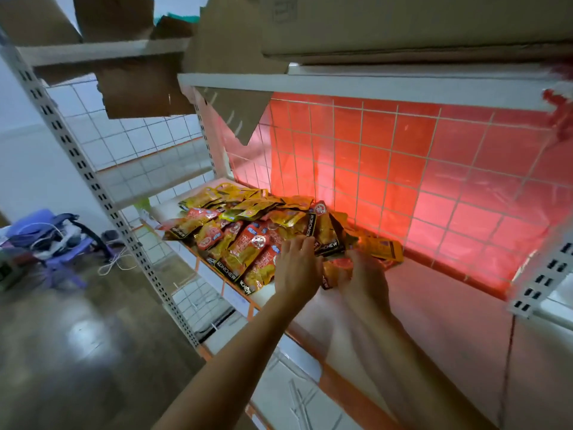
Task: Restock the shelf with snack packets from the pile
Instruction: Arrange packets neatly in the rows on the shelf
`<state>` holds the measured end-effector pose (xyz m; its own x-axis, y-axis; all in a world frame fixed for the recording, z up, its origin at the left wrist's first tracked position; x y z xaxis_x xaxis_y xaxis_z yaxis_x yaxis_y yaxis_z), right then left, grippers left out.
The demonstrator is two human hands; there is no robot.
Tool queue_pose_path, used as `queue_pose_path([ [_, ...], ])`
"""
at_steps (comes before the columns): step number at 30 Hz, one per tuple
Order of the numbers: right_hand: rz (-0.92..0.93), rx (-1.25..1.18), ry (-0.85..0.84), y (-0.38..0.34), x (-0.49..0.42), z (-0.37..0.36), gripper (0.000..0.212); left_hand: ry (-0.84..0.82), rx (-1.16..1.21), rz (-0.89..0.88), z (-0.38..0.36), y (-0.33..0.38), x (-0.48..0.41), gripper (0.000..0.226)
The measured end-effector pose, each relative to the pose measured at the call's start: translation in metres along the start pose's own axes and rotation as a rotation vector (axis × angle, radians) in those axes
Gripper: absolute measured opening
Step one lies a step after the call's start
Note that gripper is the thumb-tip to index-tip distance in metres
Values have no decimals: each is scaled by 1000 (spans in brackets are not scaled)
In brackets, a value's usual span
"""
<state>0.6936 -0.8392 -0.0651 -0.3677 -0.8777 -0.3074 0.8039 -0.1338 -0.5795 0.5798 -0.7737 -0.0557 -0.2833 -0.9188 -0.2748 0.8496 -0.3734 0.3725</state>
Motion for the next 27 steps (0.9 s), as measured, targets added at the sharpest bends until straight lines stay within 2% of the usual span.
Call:
queue_pose_path([
  [6,23,-7,61,-39,-50,-34,39,161,54,-47,22,-47,-59,40],
  [10,35,9,100,-61,-72,-52,51,129,-10,36,26,-83,-96,34],
  [15,11,77,60,-70,-93,-71,61,54,-61,59,23,-106,-131,41],
  [18,-13,81,61,-70,-100,-77,57,22,-79,92,20,-111,-135,45],
  [23,28,108,105,-73,-105,-82,38,32,-117,123,18,-114,-130,26],
  [27,70,44,226,-77,-97,-75,26,69,-70,95,21,-116,-124,31],
])
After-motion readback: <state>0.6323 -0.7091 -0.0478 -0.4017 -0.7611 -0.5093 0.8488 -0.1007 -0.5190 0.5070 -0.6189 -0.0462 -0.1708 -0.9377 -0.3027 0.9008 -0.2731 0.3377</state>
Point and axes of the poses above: each hand's wrist, its own x-axis away from the middle knuckle, its own z-axis out of the back of the hand, y = z × x, the point moved 2 cm from there along -x, towards the middle knuckle, and after that the axes turned 7 degrees about z, right-handed, at the moved point
